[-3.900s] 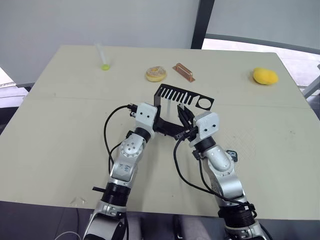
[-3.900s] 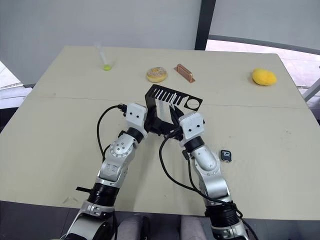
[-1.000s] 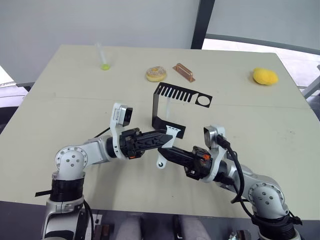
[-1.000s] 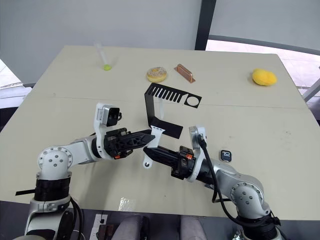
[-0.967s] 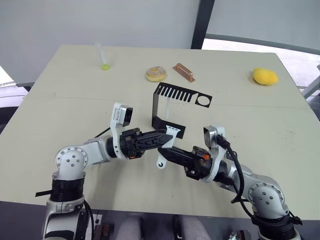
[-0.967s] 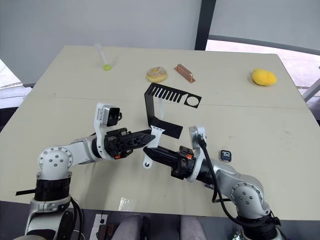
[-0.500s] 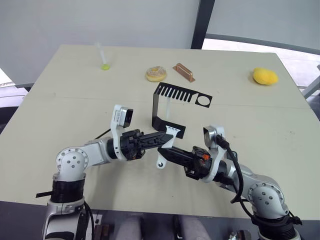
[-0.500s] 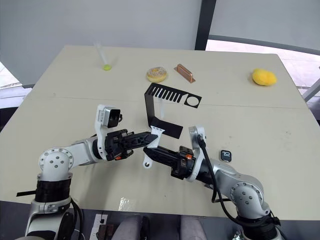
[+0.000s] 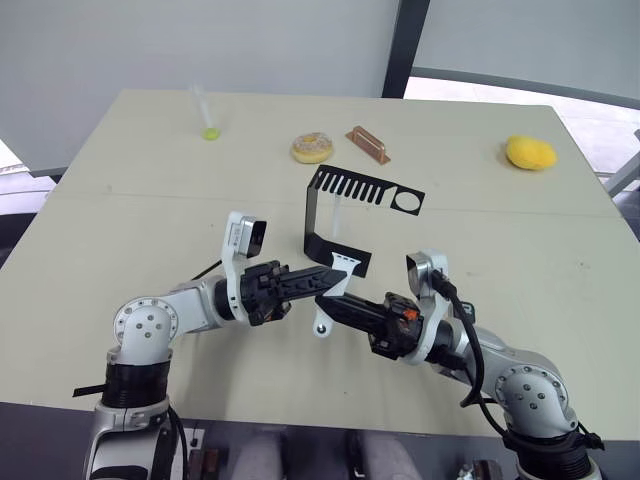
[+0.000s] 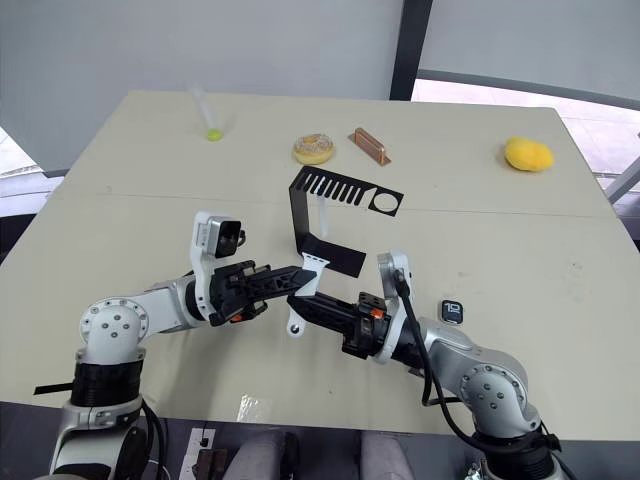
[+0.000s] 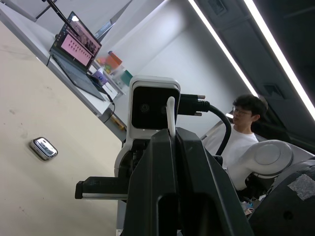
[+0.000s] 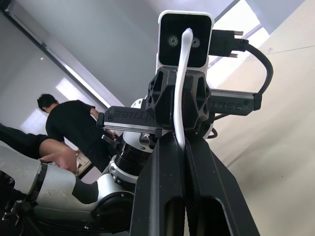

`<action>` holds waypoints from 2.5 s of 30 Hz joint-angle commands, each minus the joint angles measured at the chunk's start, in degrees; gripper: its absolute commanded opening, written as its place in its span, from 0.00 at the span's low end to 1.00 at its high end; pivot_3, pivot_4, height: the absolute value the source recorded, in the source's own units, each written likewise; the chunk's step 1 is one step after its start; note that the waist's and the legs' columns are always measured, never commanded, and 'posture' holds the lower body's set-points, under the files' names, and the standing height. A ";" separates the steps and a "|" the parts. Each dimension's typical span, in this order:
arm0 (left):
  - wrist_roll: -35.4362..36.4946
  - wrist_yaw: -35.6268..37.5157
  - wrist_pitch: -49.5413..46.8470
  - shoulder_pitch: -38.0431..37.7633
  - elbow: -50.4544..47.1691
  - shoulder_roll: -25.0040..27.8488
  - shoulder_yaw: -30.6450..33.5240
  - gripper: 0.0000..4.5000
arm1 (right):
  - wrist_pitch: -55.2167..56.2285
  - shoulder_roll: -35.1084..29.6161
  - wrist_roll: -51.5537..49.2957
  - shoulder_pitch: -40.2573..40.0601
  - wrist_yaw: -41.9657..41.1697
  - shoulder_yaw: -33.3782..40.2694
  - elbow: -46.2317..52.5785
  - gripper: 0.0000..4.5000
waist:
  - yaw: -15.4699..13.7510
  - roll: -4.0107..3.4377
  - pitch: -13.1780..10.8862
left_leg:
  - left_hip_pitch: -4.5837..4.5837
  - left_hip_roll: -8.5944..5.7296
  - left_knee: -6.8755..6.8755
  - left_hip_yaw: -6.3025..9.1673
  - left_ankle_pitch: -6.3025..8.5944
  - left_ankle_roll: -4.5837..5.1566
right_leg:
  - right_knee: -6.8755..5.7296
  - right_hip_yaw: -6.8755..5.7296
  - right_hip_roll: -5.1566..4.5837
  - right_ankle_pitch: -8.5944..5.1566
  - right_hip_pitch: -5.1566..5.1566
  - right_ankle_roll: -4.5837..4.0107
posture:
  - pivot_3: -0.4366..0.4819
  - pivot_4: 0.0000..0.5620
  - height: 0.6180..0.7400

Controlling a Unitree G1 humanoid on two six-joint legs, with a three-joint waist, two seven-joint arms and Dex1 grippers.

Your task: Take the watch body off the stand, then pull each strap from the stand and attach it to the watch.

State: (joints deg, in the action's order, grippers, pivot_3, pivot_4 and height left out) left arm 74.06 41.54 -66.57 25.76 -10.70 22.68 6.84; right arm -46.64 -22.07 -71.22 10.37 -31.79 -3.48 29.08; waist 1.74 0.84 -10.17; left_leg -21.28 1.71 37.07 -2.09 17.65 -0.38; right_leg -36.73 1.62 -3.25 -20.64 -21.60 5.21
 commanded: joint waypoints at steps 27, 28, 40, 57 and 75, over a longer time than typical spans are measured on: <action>1.57 -0.45 0.54 1.99 0.02 -0.22 0.14 0.20 | 0.54 -0.18 -0.28 -0.16 -0.65 0.61 2.49 0.00 | 0.01 0.00 0.00 | -0.05 0.00 -0.04 0.00 0.00 0.00 | 0.16 -0.01 -0.01 0.00 0.00 0.00 | 0.48 0.27 1.00; 1.56 -0.47 0.53 2.00 0.05 -0.15 0.13 0.20 | 0.55 -0.18 -0.29 -0.17 -0.65 0.61 2.50 0.00 | 0.01 0.00 0.00 | -0.05 0.00 -0.05 0.00 0.00 0.00 | 0.16 -0.01 -0.01 0.00 0.00 0.00 | 0.48 0.27 1.00; 1.20 -0.76 0.92 2.05 0.32 -0.65 -0.23 0.09 | 0.53 -0.32 -0.12 -0.52 -0.86 0.41 2.84 0.00 | -0.01 0.00 0.00 | -0.05 0.00 -0.08 0.01 0.00 0.00 | 0.20 -0.01 -0.02 0.00 0.00 0.00 | 0.48 0.27 1.00; 0.72 1.15 0.28 1.28 -0.92 0.26 -1.29 0.01 | 0.65 -0.47 0.33 -0.44 -1.18 0.42 2.74 0.00 | 0.00 0.00 -0.01 | -0.06 0.00 -0.11 0.01 0.01 0.00 | 0.24 -0.01 -0.04 0.00 0.00 0.00 | 0.48 0.27 1.00; -18.95 5.98 22.84 -1.33 -4.87 4.56 1.54 0.00 | 6.92 -12.73 11.43 -10.34 -3.13 12.72 8.81 0.85 | -0.21 -0.02 -0.02 | -0.13 -0.02 -0.25 0.00 0.01 -0.01 | 0.54 -0.03 -0.08 0.00 0.00 0.00 | 0.48 0.27 1.00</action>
State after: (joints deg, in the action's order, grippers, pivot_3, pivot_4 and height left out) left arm 60.07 45.49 -50.36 25.29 -13.20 25.47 6.09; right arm -42.60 -32.38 -63.02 2.74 -32.51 3.89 34.90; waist 1.53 0.82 -10.19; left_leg -21.41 1.69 36.71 -2.10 17.65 -0.41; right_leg -36.06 1.58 -3.32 -20.64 -21.57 5.21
